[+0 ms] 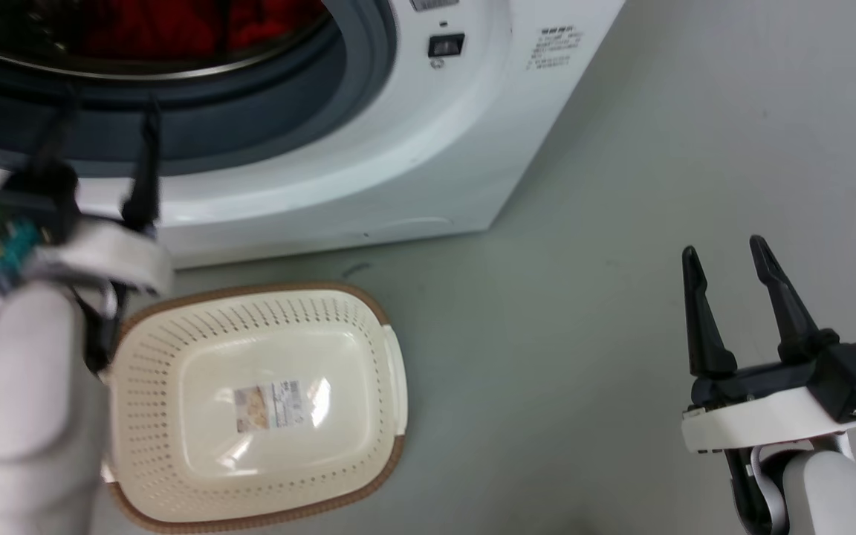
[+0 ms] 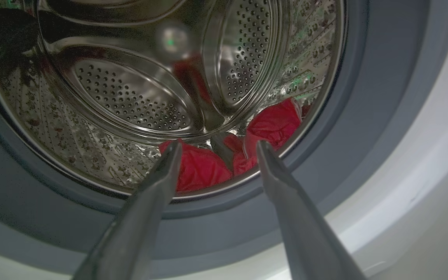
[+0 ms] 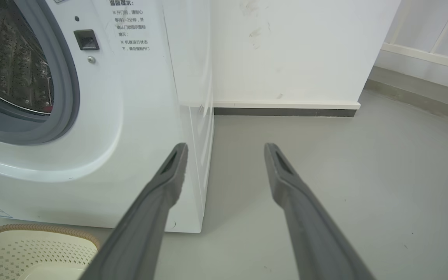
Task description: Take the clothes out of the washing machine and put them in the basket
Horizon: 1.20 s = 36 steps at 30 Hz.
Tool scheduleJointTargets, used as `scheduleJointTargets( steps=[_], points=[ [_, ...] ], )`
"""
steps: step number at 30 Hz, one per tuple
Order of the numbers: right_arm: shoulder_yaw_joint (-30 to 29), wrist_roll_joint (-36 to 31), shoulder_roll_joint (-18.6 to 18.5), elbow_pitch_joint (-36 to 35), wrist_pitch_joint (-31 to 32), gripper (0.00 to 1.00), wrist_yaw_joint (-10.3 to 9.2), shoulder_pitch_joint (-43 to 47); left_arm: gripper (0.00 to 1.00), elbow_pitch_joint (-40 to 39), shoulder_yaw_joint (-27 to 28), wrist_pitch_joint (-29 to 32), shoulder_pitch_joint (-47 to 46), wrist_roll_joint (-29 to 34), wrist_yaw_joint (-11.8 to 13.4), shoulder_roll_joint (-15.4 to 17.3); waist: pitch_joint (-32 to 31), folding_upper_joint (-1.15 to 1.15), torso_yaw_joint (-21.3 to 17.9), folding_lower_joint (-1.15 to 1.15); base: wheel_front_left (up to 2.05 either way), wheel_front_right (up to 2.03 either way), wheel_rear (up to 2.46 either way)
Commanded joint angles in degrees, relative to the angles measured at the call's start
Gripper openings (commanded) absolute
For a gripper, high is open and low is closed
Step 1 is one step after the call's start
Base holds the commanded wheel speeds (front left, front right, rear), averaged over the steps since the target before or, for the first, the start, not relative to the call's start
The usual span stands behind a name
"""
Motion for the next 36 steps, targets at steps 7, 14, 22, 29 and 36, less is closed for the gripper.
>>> scheduleJointTargets(
  steps=[7, 14, 22, 29, 36],
  points=[
    [1.6, 2.8, 0.1, -2.6, -0.1, 1.0, -0.05, -4.4, 1.0, 10.5, -6.6, 15.4, -26.3, -3.1, -0.4, 9.2, 14.0, 0.0, -6.5, -0.02, 0.0, 0.0, 0.0],
    [3.1, 4.6, 0.1, -4.3, -0.1, 1.0, -0.05, -6.3, 1.0, 17.2, -15.7, 28.2, -44.8, -5.7, -0.5, 16.2, 20.4, 0.0, -8.2, -0.02, 0.0, 0.0, 0.0],
    [6.4, 8.7, 0.1, -7.2, -0.1, 1.0, -0.04, -8.7, 1.0, 25.2, -22.9, 42.7, -62.1, -9.3, -0.4, 22.5, 26.5, 0.0, -12.4, -0.02, 0.0, 0.0, 0.0],
    [8.7, 11.3, 0.1, -9.8, -0.1, 1.0, -0.05, -9.0, 1.0, 27.8, -28.5, 53.5, -70.6, -13.5, -0.4, 26.1, 29.9, 0.0, -16.0, -0.02, 0.0, 0.0, 0.0],
    [9.3, 13.3, 0.1, -11.3, -0.1, 1.0, -0.05, -7.7, 1.0, 30.7, -32.0, 59.9, -73.4, -16.2, -0.4, 25.9, 31.1, 0.0, -16.1, -0.02, 0.0, 0.0, 0.0]
  ],
)
